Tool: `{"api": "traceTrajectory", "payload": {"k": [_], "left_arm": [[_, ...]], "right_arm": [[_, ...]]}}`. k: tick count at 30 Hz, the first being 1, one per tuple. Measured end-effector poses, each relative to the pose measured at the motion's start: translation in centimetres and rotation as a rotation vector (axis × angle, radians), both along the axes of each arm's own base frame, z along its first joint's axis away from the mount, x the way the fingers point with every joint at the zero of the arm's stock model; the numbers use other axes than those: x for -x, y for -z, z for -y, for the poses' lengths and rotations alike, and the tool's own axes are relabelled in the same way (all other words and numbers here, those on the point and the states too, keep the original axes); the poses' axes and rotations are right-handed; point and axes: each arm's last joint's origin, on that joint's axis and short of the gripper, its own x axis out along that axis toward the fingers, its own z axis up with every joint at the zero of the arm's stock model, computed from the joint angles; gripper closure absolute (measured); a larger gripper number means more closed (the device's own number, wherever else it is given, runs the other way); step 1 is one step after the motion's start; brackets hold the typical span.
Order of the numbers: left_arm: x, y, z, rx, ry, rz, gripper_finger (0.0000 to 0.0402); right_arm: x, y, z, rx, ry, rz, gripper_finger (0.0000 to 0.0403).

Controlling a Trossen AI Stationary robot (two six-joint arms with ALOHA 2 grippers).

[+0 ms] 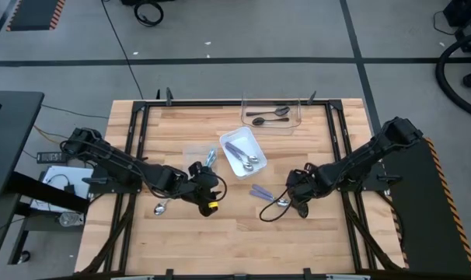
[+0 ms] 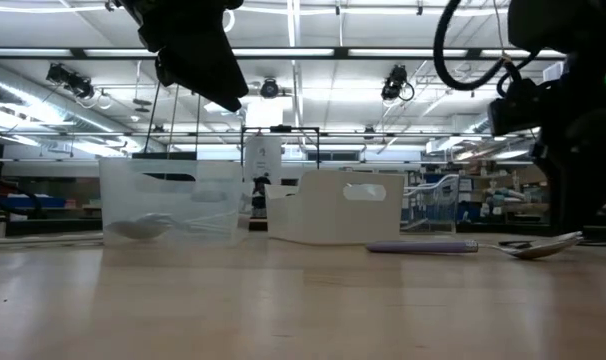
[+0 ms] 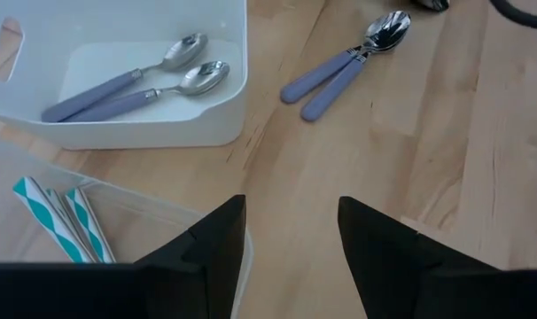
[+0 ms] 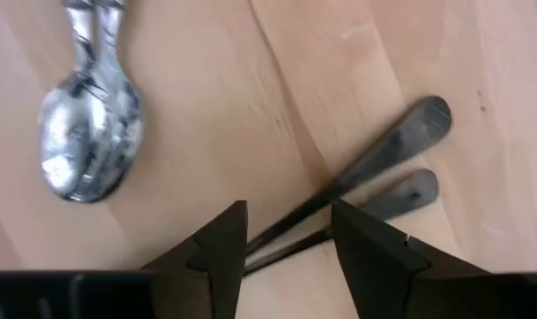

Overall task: Sort silverware by color (type)
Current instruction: Put the black spoon into the top transparent bin

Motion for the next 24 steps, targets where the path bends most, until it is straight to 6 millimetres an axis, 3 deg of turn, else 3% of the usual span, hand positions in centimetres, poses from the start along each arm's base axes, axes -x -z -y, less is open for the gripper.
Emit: {"api": "traceTrajectory", "payload": {"k": [19,24], "left_arm": [[0.1,0.0,0.3,0.025,-0.015,0.005,0.0214],[0.2,0.1,0.4,0.026,-0.014,0.000,0.0214]], "right_arm": [[0.8,2.1,1.2,0.019,-0.007,0.018,0.0239],[0.4,2.1,1.0,-0.021,-0.062,0.038,0.0270]]}}
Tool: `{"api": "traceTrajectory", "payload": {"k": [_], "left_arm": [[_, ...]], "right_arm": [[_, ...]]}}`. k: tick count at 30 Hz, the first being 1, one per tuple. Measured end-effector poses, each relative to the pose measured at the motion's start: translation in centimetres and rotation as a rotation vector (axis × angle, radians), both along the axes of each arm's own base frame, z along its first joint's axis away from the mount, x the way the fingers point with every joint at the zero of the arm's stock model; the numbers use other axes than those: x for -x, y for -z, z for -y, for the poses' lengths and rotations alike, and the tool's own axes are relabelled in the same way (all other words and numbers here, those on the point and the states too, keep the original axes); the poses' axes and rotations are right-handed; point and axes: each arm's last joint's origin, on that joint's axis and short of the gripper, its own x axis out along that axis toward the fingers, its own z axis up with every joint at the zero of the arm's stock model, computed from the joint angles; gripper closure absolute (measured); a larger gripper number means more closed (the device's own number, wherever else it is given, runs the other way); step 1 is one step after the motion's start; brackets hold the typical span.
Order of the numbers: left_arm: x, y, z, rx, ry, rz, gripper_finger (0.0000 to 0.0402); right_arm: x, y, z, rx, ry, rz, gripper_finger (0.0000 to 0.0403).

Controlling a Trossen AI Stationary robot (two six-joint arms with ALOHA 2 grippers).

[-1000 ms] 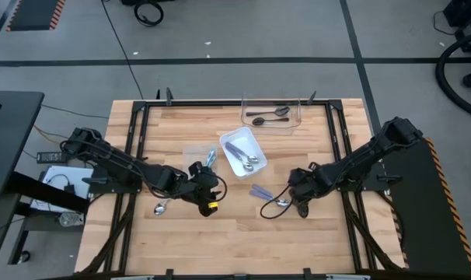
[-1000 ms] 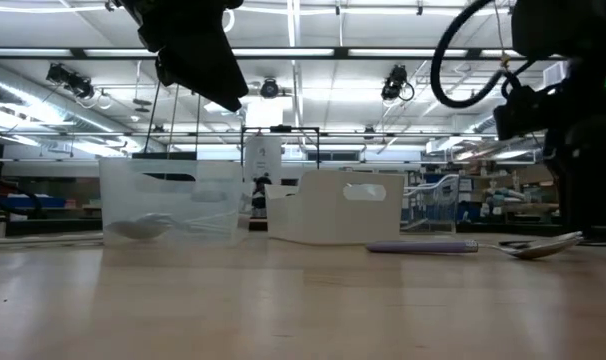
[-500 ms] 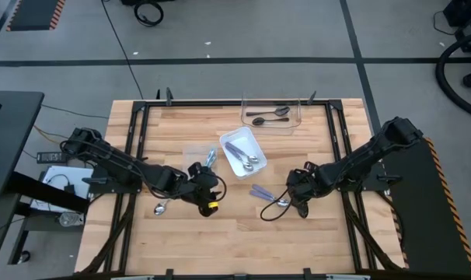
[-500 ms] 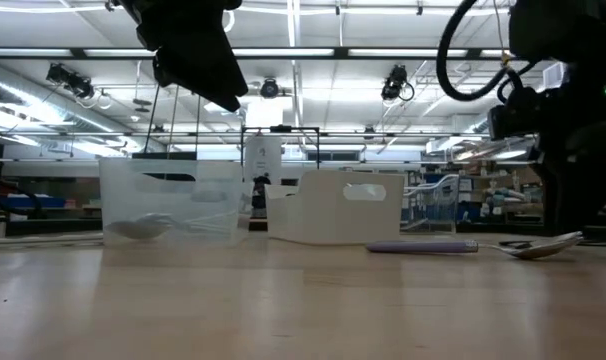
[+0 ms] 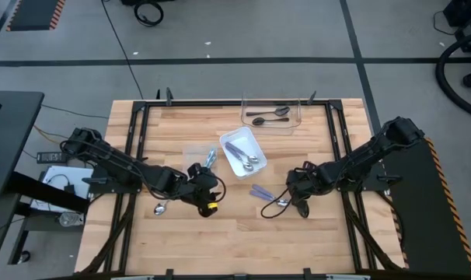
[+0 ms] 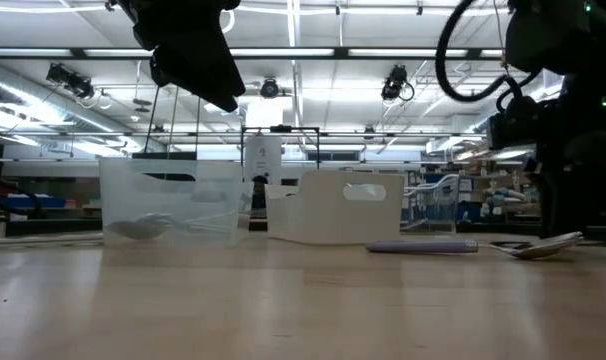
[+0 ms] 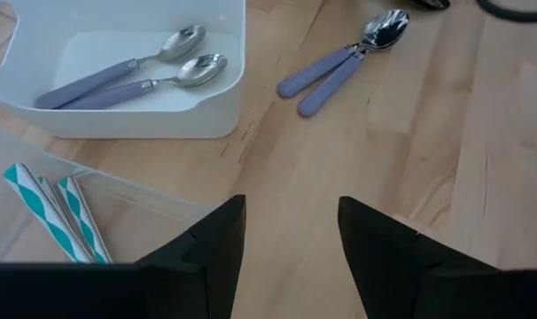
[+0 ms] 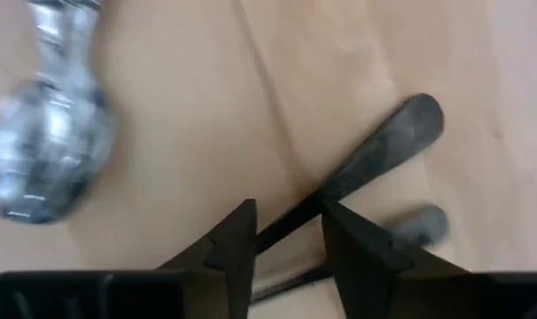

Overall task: Sort silverware by color (type)
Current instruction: Put the black spoon into the top transparent bin

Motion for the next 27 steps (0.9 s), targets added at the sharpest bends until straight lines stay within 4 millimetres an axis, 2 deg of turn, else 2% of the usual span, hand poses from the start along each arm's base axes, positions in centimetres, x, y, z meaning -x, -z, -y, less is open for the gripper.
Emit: {"api": "traceTrajectory", "payload": {"k": [9,16,20,27], "left_arm": [[0.0,0.0,0.0,-0.003,0.003,-0.001,0.0214],[0.1,0.0,0.0,-0.004,0.001,-0.008,0.0214],[0.1,0.1,0.0,-0.006,0.002,-0.011,0.0214],[0.1,0.1,0.0,-0.009,0.004,-0.015,0.0214]], "right_arm": [[-1.2,-0.2,-0.5,-0.102,-0.021,0.106,0.0351],[-1.2,-0.5,-0.3,-0.084,-0.008,0.128,0.0391],[-1.1,-0.6,-0.3,-0.112,-0.013,0.121,0.0372],[-1.2,-1.4,-0.4,-0.113,0.061,0.062,0.0283]]}}
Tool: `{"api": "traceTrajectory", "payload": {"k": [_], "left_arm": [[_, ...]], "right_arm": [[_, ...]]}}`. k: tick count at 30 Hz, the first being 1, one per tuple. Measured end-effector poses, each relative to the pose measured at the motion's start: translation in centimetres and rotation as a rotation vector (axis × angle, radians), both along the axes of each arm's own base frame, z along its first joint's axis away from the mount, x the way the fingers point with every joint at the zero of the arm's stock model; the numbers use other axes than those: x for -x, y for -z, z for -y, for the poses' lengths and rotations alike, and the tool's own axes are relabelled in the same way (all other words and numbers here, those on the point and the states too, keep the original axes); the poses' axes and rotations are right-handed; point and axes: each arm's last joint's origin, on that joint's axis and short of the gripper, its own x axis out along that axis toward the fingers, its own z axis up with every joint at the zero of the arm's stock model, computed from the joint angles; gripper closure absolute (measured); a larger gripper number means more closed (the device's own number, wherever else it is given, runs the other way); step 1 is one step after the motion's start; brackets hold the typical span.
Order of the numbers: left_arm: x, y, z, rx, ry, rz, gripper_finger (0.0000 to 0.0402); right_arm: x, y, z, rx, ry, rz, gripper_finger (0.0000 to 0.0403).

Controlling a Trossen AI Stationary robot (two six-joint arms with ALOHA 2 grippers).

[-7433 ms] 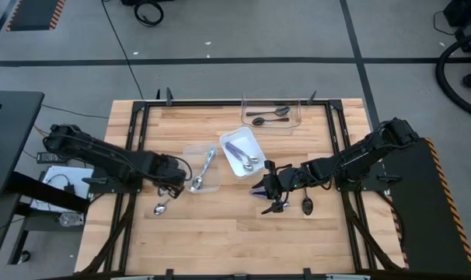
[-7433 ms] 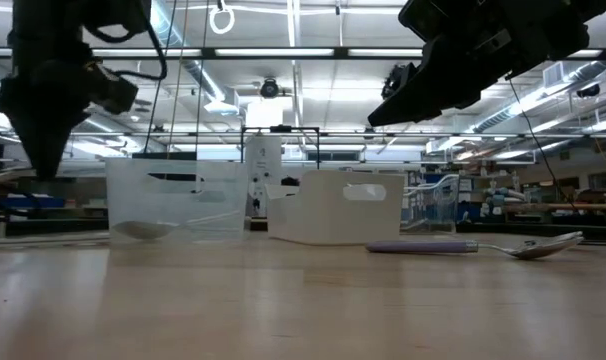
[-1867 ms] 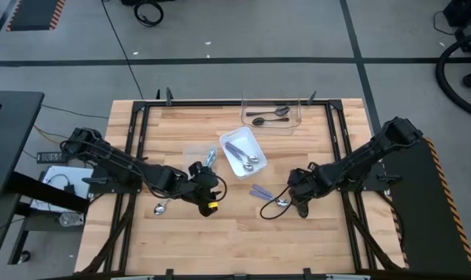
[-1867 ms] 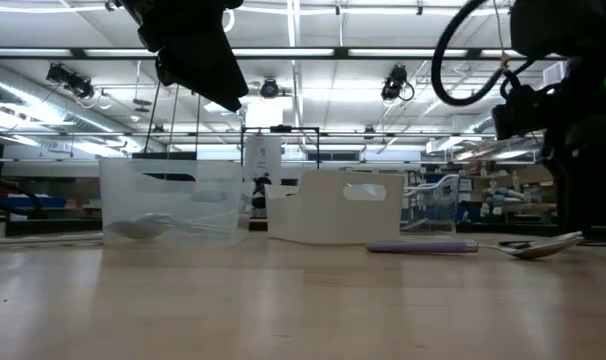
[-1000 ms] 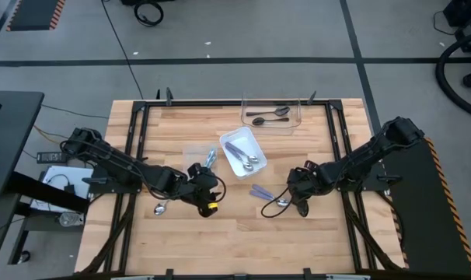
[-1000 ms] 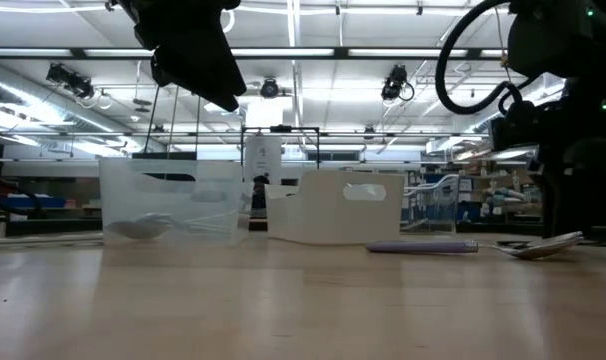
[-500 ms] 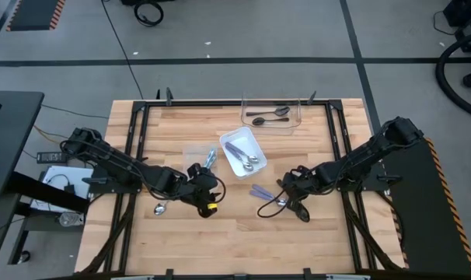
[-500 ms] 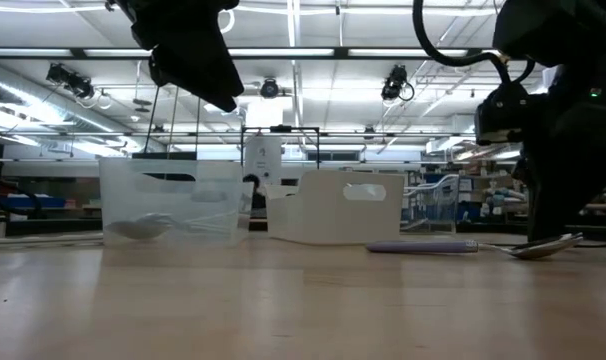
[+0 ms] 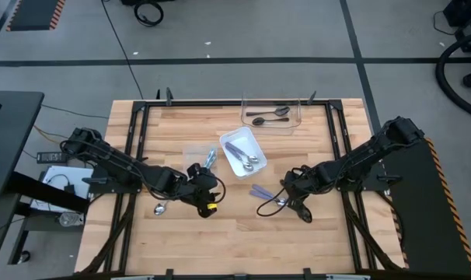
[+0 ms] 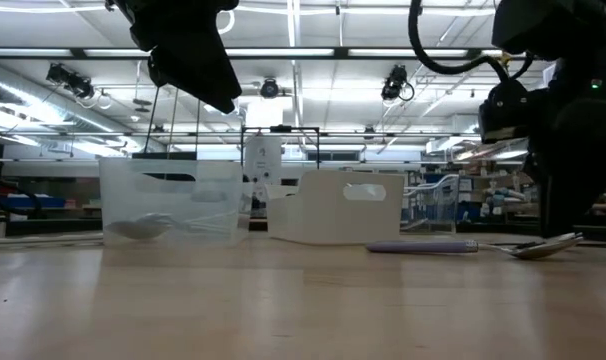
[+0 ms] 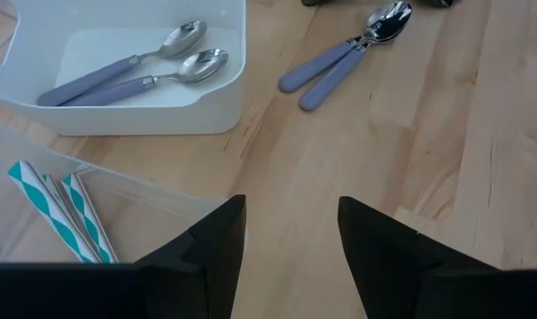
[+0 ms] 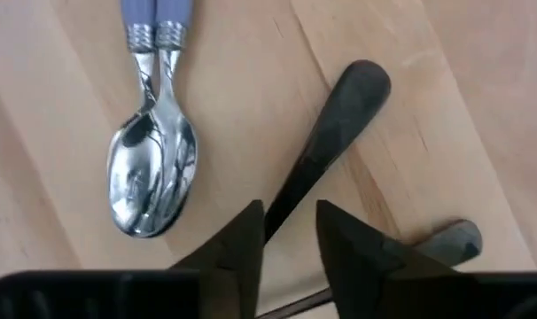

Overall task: Sort silverware by color (type)
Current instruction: Put the black spoon into the top transparent bin

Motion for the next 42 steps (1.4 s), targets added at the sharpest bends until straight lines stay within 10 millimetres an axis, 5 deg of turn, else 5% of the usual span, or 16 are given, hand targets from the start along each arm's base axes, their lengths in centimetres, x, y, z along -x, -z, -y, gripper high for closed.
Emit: {"api": "traceTrajectory", "payload": {"k": [5,18,27,42], "left_arm": [[0.0,0.0,0.0,-0.002,0.002,-0.001,0.0214],[0.0,0.0,0.0,-0.034,0.037,-0.011,0.0214],[0.0,0.0,0.0,-0.036,0.039,-0.013,0.0214],[0.1,0.0,0.1,-0.012,0.017,-0.004,0.0214]], "right_arm": [[0.0,-0.3,-0.6,-0.015,0.040,0.009,0.0251],[1.3,-0.2,-2.6,-0.044,0.132,-0.018,0.0252],[1.1,1.9,-3.6,0.007,0.126,-0.094,0.0253],[1.1,1.7,-3.5,0.024,0.087,-0.082,0.0309]]}}
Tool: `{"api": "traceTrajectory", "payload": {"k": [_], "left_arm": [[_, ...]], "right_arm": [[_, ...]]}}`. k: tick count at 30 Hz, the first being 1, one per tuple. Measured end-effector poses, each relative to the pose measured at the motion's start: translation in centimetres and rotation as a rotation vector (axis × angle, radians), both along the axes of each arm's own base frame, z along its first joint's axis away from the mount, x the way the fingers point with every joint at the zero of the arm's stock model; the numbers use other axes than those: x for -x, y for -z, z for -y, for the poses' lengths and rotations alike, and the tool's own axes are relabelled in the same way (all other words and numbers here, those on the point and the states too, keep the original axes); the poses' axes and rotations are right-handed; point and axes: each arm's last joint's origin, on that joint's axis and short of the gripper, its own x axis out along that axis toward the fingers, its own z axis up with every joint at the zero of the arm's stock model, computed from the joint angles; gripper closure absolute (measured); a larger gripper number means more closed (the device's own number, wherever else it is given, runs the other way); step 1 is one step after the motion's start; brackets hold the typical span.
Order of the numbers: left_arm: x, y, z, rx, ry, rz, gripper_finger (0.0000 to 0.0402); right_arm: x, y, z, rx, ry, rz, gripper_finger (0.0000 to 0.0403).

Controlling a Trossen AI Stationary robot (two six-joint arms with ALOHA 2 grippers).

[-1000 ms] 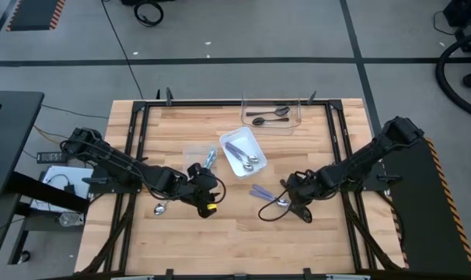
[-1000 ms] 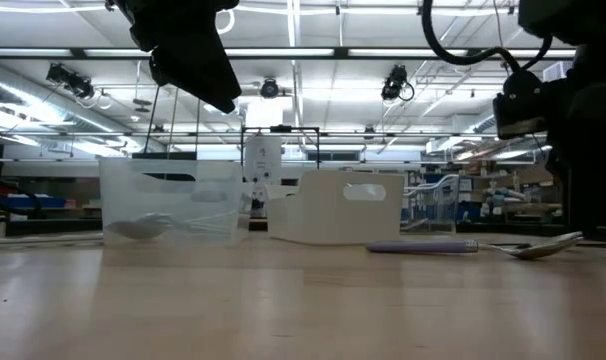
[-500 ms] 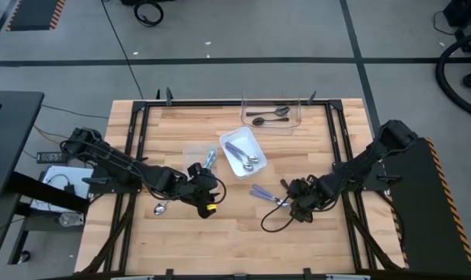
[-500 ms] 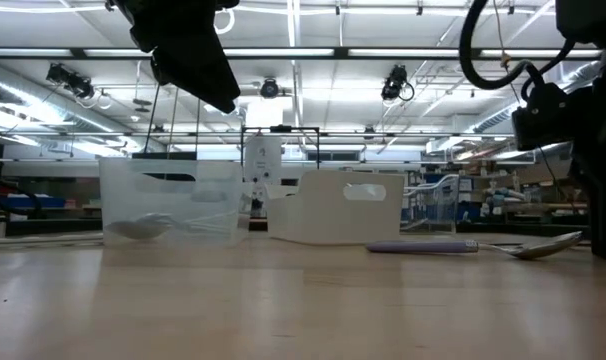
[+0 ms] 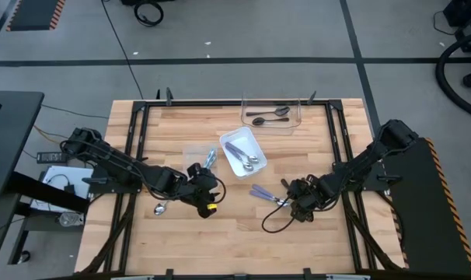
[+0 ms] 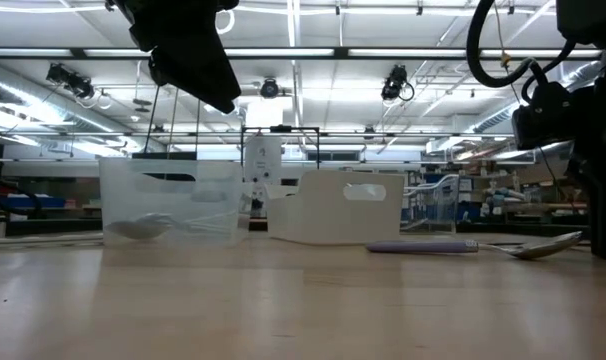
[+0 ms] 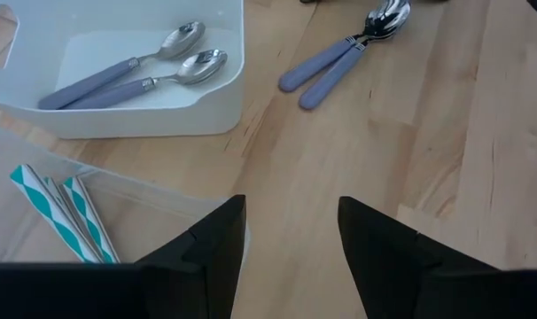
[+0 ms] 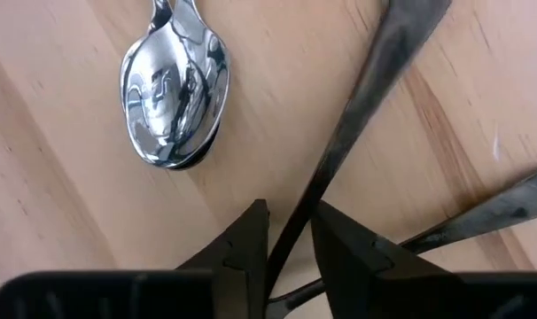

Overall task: Sort silverware by color (type)
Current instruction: Put the black spoon into the top transparent bin

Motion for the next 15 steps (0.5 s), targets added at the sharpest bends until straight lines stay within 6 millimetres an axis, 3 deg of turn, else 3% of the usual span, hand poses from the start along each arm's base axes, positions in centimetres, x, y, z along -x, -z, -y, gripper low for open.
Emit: {"api": "traceTrajectory", "payload": {"k": [7,15], "left_arm": [[0.2,0.0,0.5,0.010,0.007,0.003,0.0214],[0.2,0.0,0.6,0.025,-0.005,0.009,0.0214]], "right_arm": [[-0.3,0.0,0.4,0.020,-0.028,0.003,0.0384],[-0.4,-0.8,1.4,0.031,-0.036,0.037,0.0379]]}}
